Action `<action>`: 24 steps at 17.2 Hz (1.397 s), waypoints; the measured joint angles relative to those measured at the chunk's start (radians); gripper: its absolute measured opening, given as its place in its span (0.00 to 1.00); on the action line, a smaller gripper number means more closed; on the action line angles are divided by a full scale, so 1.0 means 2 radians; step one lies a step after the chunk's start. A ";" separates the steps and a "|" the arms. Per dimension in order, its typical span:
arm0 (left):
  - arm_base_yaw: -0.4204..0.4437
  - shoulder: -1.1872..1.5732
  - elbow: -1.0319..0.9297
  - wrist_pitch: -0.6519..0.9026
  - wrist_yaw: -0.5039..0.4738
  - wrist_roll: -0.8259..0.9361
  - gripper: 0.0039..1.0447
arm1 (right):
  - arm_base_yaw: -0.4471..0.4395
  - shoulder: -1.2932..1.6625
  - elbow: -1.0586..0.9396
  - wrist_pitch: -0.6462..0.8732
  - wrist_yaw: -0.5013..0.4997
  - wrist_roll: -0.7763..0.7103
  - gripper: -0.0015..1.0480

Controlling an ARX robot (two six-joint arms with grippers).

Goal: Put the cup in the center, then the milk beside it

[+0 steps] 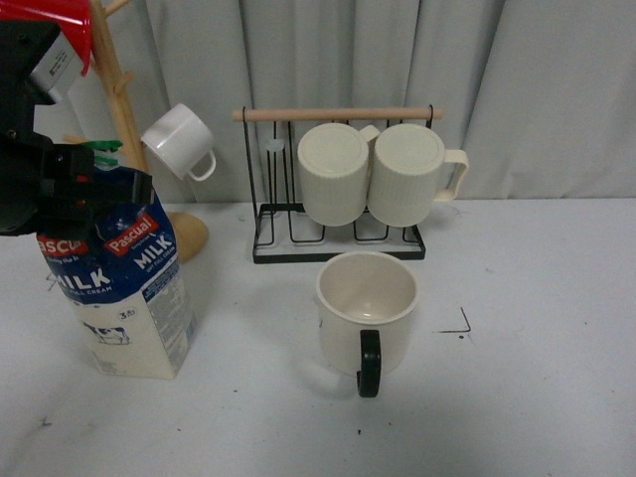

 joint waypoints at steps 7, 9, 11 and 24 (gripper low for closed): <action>-0.111 -0.011 0.028 -0.026 -0.042 -0.010 0.03 | 0.000 0.000 0.000 0.000 0.000 0.000 0.94; -0.134 -0.010 0.044 -0.017 -0.056 -0.021 0.03 | 0.000 0.000 0.000 0.000 0.000 0.000 0.94; -0.153 0.009 0.052 -0.003 -0.088 -0.025 0.03 | 0.000 0.000 0.000 0.000 0.000 0.000 0.94; -0.158 0.044 0.050 0.010 -0.140 -0.079 0.03 | 0.000 0.000 0.000 0.000 0.000 0.000 0.94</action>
